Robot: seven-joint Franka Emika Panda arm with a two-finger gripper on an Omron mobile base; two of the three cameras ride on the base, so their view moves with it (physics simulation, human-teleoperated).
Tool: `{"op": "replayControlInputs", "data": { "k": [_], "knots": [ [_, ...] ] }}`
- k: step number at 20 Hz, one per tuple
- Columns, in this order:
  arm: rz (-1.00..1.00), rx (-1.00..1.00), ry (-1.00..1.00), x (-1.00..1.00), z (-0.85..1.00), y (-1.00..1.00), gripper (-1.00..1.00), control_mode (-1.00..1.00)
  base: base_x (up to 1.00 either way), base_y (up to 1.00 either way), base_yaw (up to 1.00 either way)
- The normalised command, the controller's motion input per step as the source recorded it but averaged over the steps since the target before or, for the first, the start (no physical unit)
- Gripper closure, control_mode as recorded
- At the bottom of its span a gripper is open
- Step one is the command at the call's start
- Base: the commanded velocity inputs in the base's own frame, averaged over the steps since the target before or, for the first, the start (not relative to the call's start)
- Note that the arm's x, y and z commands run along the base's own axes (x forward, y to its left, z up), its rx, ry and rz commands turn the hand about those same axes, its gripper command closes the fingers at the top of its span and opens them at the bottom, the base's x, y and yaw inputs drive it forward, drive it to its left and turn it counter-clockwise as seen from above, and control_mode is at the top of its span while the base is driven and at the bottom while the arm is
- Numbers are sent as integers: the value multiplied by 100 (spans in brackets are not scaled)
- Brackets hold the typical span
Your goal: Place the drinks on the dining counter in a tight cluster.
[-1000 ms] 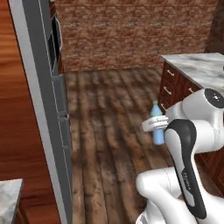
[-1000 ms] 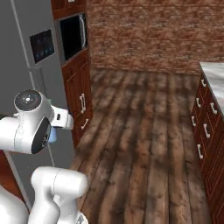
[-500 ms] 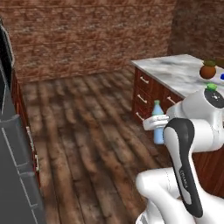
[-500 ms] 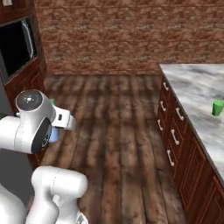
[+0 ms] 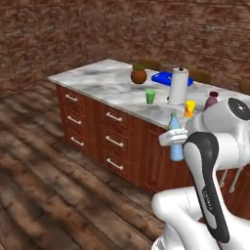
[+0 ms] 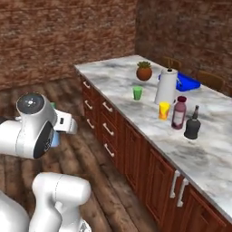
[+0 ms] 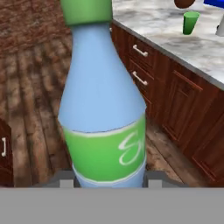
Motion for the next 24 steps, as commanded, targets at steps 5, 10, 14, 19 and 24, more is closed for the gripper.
{"op": "replayControlInputs", "data": {
  "k": [5,10,14,19,24],
  "knots": [
    [0,0,0,0,0,0,100,100,15,-11,-82],
    [0,0,0,0,0,0,100,100,6,0,-85],
    [0,0,0,0,0,0,100,100,5,0,-82],
    [0,0,0,0,0,0,100,100,63,17,-52],
    [0,0,0,0,0,0,100,100,83,41,-18]
  ]
}}
